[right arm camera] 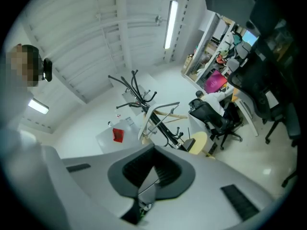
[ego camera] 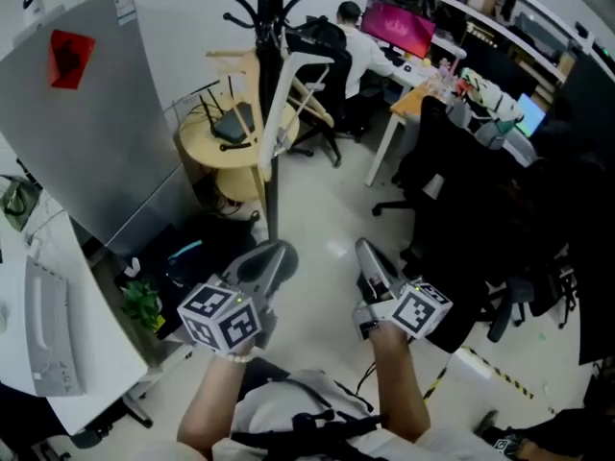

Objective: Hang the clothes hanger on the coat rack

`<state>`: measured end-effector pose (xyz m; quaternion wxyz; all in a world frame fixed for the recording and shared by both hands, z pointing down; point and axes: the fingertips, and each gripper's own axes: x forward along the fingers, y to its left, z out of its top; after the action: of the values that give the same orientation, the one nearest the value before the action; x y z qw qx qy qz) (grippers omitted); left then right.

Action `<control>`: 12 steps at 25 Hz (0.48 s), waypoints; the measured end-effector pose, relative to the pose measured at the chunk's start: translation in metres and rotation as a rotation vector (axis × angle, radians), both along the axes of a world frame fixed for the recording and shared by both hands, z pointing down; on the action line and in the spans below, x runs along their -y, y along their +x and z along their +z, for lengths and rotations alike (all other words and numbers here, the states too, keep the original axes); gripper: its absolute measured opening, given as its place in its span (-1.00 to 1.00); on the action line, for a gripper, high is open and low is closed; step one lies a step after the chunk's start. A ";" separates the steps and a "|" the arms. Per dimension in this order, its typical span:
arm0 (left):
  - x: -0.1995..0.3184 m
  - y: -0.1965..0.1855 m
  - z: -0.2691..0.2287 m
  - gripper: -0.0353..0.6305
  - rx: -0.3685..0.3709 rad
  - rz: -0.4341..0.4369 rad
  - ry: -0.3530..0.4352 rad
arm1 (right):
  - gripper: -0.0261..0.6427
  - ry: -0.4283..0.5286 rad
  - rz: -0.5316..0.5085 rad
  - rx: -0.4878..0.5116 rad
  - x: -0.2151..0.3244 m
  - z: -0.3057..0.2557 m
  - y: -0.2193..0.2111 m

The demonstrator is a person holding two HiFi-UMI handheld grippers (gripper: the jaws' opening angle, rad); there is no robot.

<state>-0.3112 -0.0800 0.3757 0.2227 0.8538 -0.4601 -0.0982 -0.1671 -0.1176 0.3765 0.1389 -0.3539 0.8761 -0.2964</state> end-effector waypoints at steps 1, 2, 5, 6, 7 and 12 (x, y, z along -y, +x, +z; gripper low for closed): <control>-0.008 0.007 0.007 -0.89 0.004 -0.008 -0.018 | -0.92 0.002 -0.009 -0.002 -0.007 0.005 0.009; -0.015 0.012 0.013 -0.89 0.011 -0.018 -0.035 | -0.92 0.006 -0.024 -0.004 -0.013 0.009 0.014; -0.035 0.023 0.025 -0.89 0.036 -0.052 -0.078 | -0.92 -0.027 -0.104 0.027 -0.030 0.024 0.014; -0.042 0.029 0.028 -0.89 0.037 -0.054 -0.088 | -0.92 -0.050 -0.129 0.043 -0.036 0.031 0.013; -0.048 0.035 0.030 -0.89 0.035 -0.053 -0.096 | -0.92 -0.074 -0.149 0.058 -0.043 0.039 0.013; -0.064 0.049 0.039 -0.89 0.022 -0.054 -0.115 | -0.92 -0.133 -0.186 0.067 -0.072 0.055 0.015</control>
<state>-0.2618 -0.0162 0.4148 0.2636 0.8279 -0.4903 -0.0683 -0.1520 -0.0454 0.4319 0.1161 -0.2694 0.8785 -0.3770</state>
